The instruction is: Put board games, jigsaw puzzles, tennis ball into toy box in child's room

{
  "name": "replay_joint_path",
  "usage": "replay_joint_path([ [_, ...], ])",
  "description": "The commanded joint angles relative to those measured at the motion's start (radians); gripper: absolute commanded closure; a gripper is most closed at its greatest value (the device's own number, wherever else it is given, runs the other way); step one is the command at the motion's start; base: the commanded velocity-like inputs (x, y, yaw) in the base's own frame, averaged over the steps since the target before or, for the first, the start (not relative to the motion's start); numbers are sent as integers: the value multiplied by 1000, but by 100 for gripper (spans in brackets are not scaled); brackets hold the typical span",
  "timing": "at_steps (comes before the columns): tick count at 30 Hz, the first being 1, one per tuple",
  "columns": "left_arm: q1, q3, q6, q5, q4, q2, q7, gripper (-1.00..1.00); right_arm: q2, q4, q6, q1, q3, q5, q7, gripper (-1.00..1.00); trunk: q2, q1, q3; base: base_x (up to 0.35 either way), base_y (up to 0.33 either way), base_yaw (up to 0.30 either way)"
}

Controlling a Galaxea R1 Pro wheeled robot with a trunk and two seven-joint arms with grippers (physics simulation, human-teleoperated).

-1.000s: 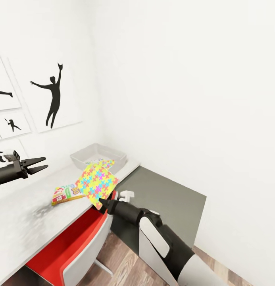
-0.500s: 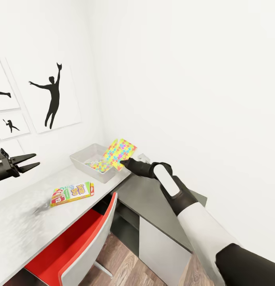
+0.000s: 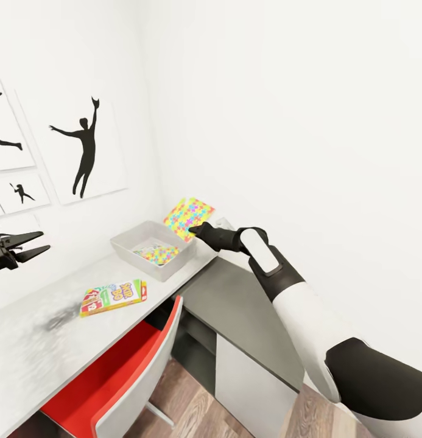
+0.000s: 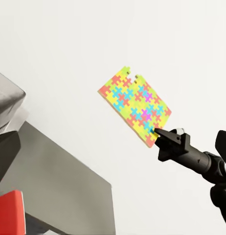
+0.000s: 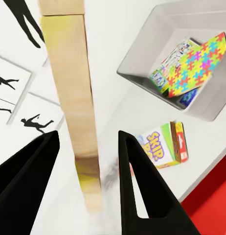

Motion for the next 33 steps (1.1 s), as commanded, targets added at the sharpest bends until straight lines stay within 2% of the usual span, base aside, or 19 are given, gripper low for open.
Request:
replay_joint_path([
  [1, -1, 1, 11, -4, 0, 0, -5, -100, 0, -1, 1, -1, 0, -10, -9, 100, -2, 1, -1, 208, 0, 191],
  [11, -1, 3, 13, -6, 12, -3, -5, -100, 0, 3, -6, 0, -11, -19, -8, 100, -2, 1, 9, 304, 13, 230],
  [16, 0, 4, 13, -5, 14, -7, -5, -100, 0, 10, -10, 1, -49, -71, -10, 100, -2, 1, 14, 280, 124, 221],
  [21, 1, 4, 12, -5, 28, -11, -5, -100, 0, 12, -13, 3, -67, -84, -13, 100, -2, 1, 18, 76, 40, 92],
  [24, 2, 5, 12, -5, 39, -12, -5, -100, 0, 21, -13, 3, -105, -104, -14, 100, -2, 1, 20, 17, 9, 9],
  [29, 2, 9, 11, -5, 51, -13, -5, -100, 0, 107, -14, 3, -155, -177, -15, 100, -2, 1, 22, 5, 3, -20],
  [33, 3, 10, 10, -5, 69, -16, -5, -100, 0, 142, -31, 3, -165, -200, -15, 100, -2, 1, 22, 1, 1, -4],
])
